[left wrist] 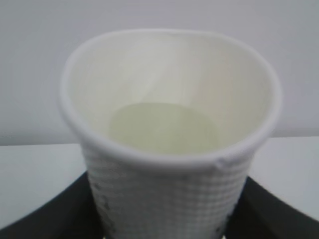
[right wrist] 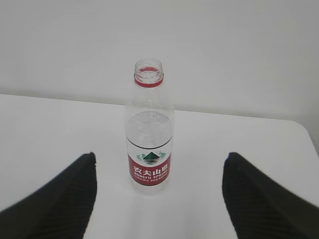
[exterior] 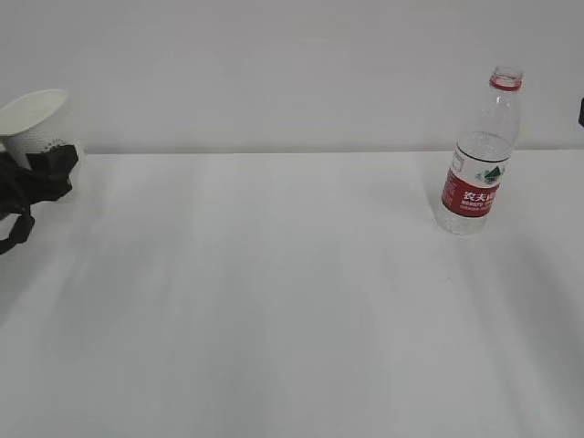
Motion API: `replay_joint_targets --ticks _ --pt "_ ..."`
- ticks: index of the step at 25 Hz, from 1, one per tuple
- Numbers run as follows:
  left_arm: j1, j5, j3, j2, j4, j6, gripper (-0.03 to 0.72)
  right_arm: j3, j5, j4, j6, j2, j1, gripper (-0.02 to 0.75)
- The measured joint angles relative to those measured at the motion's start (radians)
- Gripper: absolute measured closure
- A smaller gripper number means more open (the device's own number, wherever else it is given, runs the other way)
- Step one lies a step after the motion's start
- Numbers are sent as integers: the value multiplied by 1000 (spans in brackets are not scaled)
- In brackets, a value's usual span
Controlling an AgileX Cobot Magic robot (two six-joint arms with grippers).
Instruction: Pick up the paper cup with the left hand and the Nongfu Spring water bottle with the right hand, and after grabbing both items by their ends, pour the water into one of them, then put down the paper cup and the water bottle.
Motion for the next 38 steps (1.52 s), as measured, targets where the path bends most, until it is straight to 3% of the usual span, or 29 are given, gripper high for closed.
replay_joint_targets --ticks 11,21,30,38 --pt "3 -20 0 129 -51 105 238 0 22 0 0 0 0 150" --pt "3 -57 -16 170 -61 126 238 2 44 -2 0 0 0 150" --pt "3 -53 -16 170 -72 126 76 2 46 -2 0 0 0 150" --pt "3 -54 -8 171 -75 126 54 2 50 -2 0 0 0 150"
